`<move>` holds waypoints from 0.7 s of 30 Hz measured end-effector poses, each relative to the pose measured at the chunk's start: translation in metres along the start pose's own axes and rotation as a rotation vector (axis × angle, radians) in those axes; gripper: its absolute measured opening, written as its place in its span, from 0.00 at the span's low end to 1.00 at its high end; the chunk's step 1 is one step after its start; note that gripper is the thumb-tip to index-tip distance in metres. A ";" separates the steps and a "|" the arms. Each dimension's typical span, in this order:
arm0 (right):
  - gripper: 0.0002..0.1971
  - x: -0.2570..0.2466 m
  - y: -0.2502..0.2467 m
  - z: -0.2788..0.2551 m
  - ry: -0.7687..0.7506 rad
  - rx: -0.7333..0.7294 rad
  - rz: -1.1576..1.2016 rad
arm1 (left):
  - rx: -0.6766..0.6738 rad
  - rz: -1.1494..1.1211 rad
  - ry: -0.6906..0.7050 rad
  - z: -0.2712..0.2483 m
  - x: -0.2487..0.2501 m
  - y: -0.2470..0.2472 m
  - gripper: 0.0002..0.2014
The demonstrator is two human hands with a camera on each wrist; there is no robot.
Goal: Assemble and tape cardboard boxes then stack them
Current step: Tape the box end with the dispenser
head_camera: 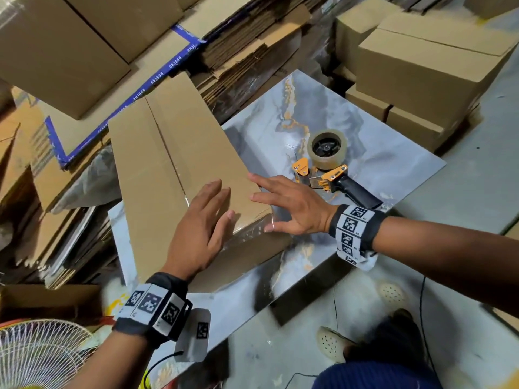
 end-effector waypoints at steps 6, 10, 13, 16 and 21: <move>0.31 0.008 -0.009 0.000 -0.061 -0.158 -0.003 | 0.020 0.025 0.015 0.000 0.003 -0.001 0.30; 0.32 0.008 -0.010 0.000 -0.084 -0.175 0.010 | 0.022 0.041 0.010 0.000 0.003 -0.001 0.29; 0.33 0.009 -0.013 0.001 -0.083 -0.196 0.027 | 0.019 0.031 0.006 0.000 0.002 -0.001 0.30; 0.29 0.008 -0.018 0.002 -0.080 -0.172 0.029 | 0.014 0.025 0.003 0.000 0.002 -0.001 0.30; 0.26 0.002 -0.018 0.003 -0.051 -0.064 -0.041 | 0.012 0.027 0.000 0.000 0.002 -0.001 0.30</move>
Point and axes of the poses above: each hand's wrist, its own z-axis towards the middle knuckle, its own y-axis out of the palm, x = y × z, the point moved 6 cm from there along z, towards the middle knuckle, and after that the axes turned 7 degrees about -x, right-handed, at the moved point
